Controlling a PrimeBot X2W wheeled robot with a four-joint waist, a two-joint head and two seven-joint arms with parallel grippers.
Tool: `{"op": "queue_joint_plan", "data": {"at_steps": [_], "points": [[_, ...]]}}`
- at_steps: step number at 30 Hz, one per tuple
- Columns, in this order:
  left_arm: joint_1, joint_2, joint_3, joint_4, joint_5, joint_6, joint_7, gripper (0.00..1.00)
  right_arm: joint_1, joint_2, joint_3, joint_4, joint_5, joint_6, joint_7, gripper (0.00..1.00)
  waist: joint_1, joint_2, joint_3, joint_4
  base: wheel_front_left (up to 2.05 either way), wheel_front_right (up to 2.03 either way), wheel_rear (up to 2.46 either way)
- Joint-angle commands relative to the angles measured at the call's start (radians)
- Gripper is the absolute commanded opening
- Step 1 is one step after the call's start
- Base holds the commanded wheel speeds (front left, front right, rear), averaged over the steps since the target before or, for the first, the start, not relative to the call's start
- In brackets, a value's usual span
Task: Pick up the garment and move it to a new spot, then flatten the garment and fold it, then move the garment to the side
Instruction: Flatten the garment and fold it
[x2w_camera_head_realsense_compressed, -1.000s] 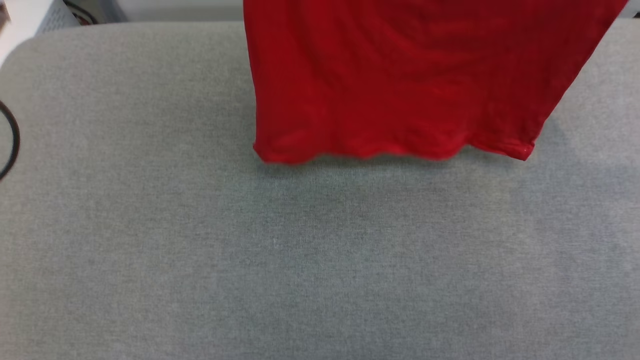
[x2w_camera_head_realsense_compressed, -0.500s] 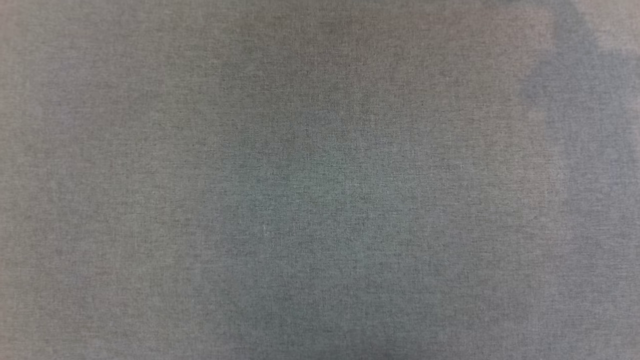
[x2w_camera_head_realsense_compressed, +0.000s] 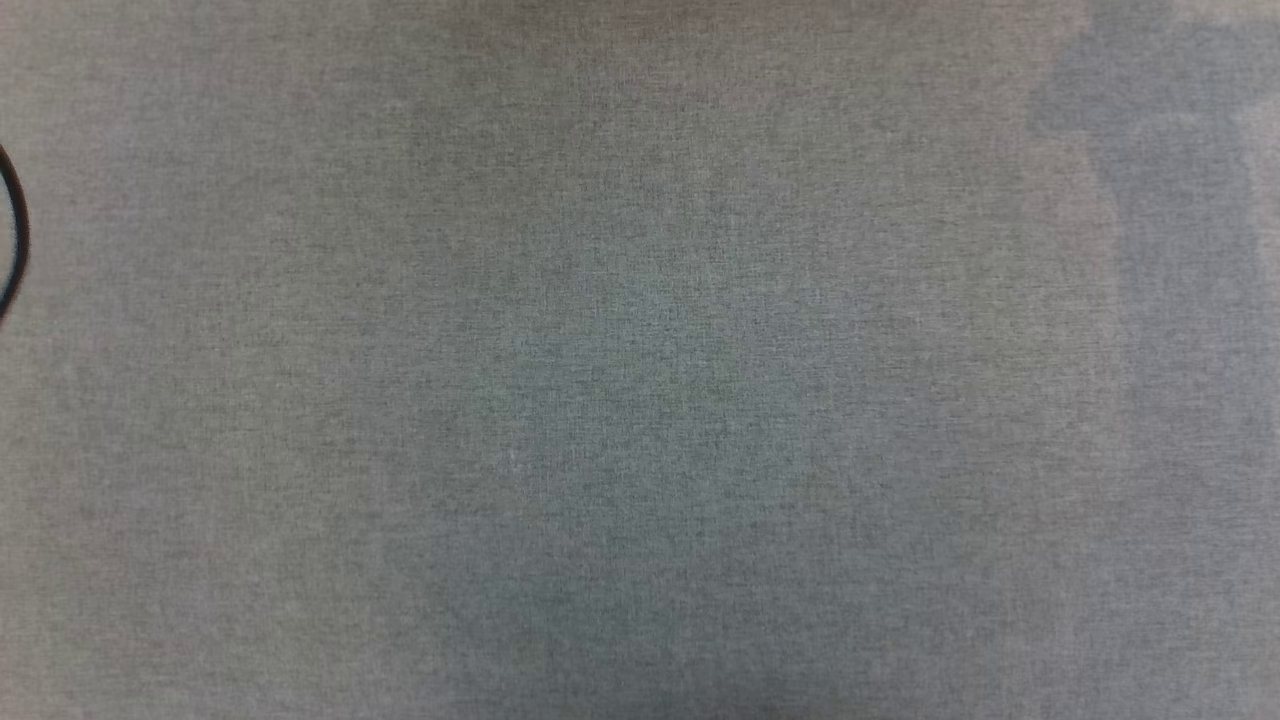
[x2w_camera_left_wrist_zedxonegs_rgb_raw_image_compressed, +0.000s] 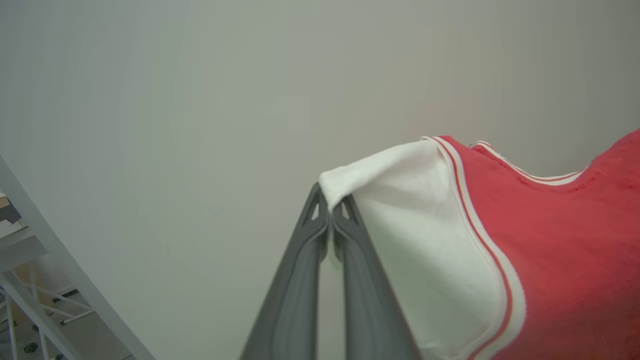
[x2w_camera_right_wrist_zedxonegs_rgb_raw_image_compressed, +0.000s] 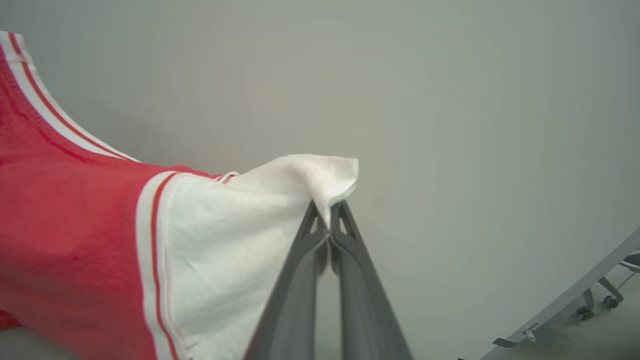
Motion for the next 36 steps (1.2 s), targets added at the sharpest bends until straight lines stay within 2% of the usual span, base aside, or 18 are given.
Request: {"op": "queue_joint_plan", "data": {"at_steps": [1, 9, 14, 19, 26, 30, 36], "points": [[0.039, 0.01, 0.016, -0.019, 0.005, 0.008, -0.006, 0.0, 0.032, 0.003, 0.008, 0.001, 0.019, 0.0, -0.012, 0.0, -0.0002, 0.0, -0.012, -0.001, 0.0, 0.0, 0.0], [0.419, 0.082, 0.145, -0.231, 0.028, 0.065, -0.006, 0.0, 0.259, 0.01, 0.114, -0.067, 0.146, 0.0, -0.066, 0.0, -0.0002, 0.0, -0.105, -0.012, 0.0, 0.0, 0.0], [0.714, 0.1, 0.218, -0.367, 0.029, 0.118, -0.006, 0.0, 0.443, -0.017, 0.175, -0.148, 0.206, 0.0, -0.085, 0.0, -0.0002, 0.0, -0.185, -0.012, 0.0, 0.0, 0.0], [0.999, 0.112, 0.272, -0.467, 0.025, 0.161, -0.006, 0.0, 0.642, -0.04, 0.193, -0.22, 0.247, 0.0, -0.104, 0.0, -0.0002, 0.0, -0.26, -0.017, 0.0, 0.0, 0.0], [1.312, 0.115, 0.306, -0.54, 0.019, 0.199, -0.006, 0.0, 0.931, -0.077, 0.161, -0.278, 0.276, 0.0, -0.11, 0.0, -0.0002, 0.0, -0.343, -0.008, 0.0, 0.0, 0.0], [1.44, 0.095, 0.313, -0.544, 0.009, 0.207, -0.006, 0.0, 1.085, -0.093, 0.118, -0.287, 0.277, 0.0, -0.117, 0.0, -0.0002, 0.0, -0.38, -0.004, 0.0, 0.0, 0.0], [1.595, 0.047, 0.335, -0.506, 0.005, 0.204, -0.006, 0.0, 1.302, -0.072, 0.041, -0.291, 0.271, 0.0, -0.117, 0.0, -0.0002, 0.0, -0.427, -0.004, 0.0, 0.0, 0.0]]}}
